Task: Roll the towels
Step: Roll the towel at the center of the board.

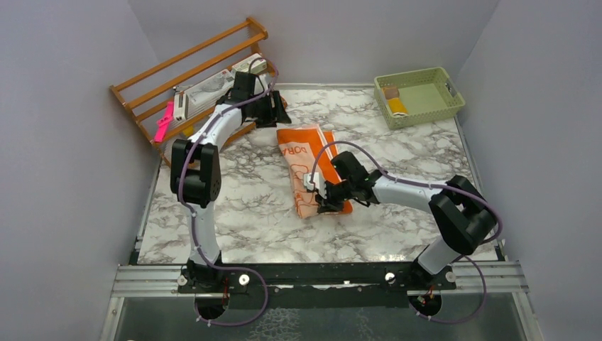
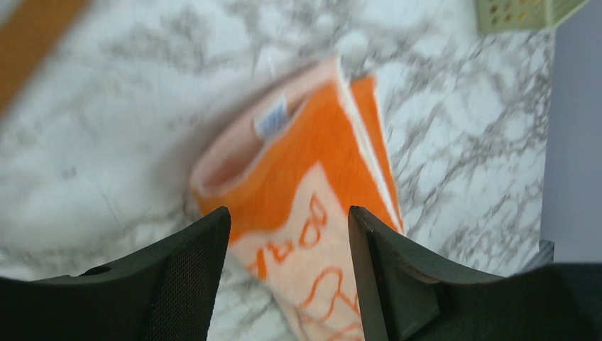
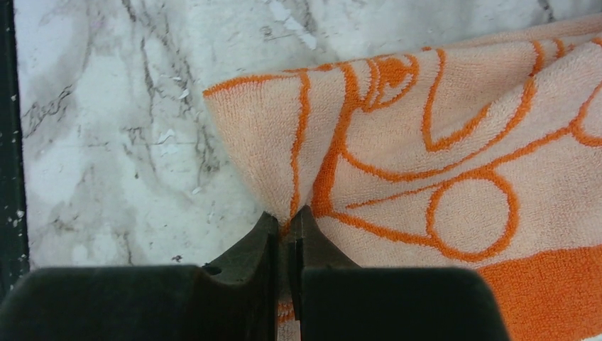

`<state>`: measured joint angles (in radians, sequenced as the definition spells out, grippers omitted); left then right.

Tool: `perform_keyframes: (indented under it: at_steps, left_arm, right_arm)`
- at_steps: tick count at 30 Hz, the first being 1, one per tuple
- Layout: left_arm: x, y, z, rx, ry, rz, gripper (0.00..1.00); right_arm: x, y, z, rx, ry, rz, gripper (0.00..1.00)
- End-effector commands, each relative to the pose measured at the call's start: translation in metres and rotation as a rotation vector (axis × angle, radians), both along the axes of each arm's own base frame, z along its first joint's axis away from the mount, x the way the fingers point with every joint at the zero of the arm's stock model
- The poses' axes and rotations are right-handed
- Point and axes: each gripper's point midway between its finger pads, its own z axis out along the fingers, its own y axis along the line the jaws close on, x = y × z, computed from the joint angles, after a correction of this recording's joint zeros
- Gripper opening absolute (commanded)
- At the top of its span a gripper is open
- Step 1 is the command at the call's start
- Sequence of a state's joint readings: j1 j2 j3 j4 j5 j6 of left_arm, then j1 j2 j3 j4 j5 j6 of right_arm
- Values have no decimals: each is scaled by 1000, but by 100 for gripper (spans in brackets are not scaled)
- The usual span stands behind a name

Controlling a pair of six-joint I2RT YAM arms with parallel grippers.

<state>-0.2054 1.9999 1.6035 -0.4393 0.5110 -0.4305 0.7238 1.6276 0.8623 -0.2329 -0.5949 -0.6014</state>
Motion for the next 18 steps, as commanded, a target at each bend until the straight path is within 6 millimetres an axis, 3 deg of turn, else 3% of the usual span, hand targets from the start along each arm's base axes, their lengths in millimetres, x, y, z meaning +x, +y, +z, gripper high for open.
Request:
perform_keyframes:
  at_steps: [1, 5, 9, 18]
  left_arm:
    - [59, -12, 43, 2, -156, -6, 65]
    - [67, -41, 38, 32, -151, -67, 65]
    - [61, -53, 19, 57, -126, -119, 63]
    - [43, -79, 1, -88, -104, -364, 63]
  right_arm:
    - [-13, 1, 3, 16, -50, 18, 1]
    - [-14, -5, -9, -20, -92, 7, 1]
    - [-19, -11, -12, -4, -148, 33, 1]
    - [-37, -6, 28, 167, -240, 119, 1]
